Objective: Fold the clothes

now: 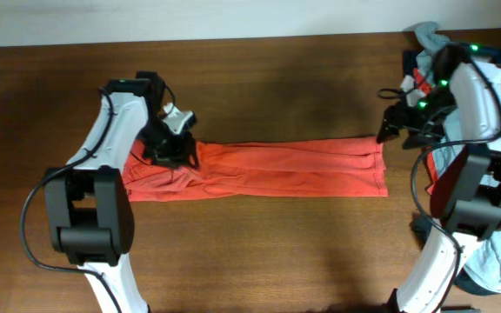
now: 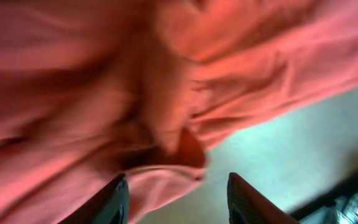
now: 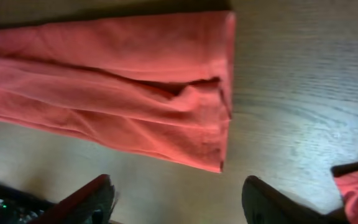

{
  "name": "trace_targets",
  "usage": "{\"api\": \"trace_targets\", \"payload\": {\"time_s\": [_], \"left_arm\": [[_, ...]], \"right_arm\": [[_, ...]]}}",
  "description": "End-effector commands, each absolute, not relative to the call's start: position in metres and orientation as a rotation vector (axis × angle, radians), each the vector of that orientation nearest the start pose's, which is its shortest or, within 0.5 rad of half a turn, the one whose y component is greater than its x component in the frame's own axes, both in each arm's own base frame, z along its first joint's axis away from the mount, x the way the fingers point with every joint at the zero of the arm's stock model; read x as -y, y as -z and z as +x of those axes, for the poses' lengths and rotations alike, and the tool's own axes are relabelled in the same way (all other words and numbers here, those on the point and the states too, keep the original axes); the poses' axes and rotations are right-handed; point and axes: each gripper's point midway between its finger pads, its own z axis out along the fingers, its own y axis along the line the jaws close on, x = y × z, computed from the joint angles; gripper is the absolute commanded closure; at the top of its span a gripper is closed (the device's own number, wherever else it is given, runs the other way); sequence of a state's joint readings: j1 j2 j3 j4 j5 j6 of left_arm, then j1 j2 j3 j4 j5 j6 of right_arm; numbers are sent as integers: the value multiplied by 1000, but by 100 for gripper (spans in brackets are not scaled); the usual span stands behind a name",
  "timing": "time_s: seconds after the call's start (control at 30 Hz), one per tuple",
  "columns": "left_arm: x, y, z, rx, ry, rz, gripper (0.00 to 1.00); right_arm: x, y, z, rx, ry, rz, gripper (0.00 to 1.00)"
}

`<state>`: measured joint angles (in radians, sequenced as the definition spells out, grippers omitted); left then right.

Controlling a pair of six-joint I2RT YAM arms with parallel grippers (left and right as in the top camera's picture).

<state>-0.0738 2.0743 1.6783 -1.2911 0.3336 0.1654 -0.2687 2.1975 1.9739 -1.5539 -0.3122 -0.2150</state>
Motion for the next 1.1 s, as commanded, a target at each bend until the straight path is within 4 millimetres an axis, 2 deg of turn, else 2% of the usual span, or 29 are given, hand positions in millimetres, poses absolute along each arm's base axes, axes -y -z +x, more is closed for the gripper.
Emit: {"api": "trace_targets", "payload": {"time_s": [0.0, 0.13, 0.33, 0.5, 0.6, 0.7, 0.77, 0.87, 1.0, 1.07], "left_arm": [[48, -120, 391, -3030, 327, 270, 48], [33, -132, 397, -2992, 308, 165, 45], [27, -132, 397, -2997, 308, 135, 45], [27, -131, 397, -2996, 308, 135, 45], [27, -131, 397, -2996, 308, 135, 45], [27, -131, 397, -2996, 308, 136, 45], [27, -131, 397, -2996, 308, 135, 45], [27, -131, 397, -2996, 308, 135, 45], [27, -131, 397, -2996, 309, 136, 45], [27, -131, 397, -2995, 308, 136, 44]], "right_arm": [[47, -93, 373, -3184, -632, 80, 25], [41, -59, 361, -3204, -681, 56, 25], [35, -29, 347, -3222, -717, 61, 25], [16, -9, 341, -3164, -863, 82, 30], [9, -1, 337, -3146, -912, 88, 39], [8, 2, 336, -3145, -909, 83, 57], [9, 3, 340, -3141, -898, 127, 65], [11, 4, 344, -3133, -883, 188, 73], [13, 5, 347, -3124, -871, 189, 91], [13, 5, 348, -3122, -867, 195, 96]]}}
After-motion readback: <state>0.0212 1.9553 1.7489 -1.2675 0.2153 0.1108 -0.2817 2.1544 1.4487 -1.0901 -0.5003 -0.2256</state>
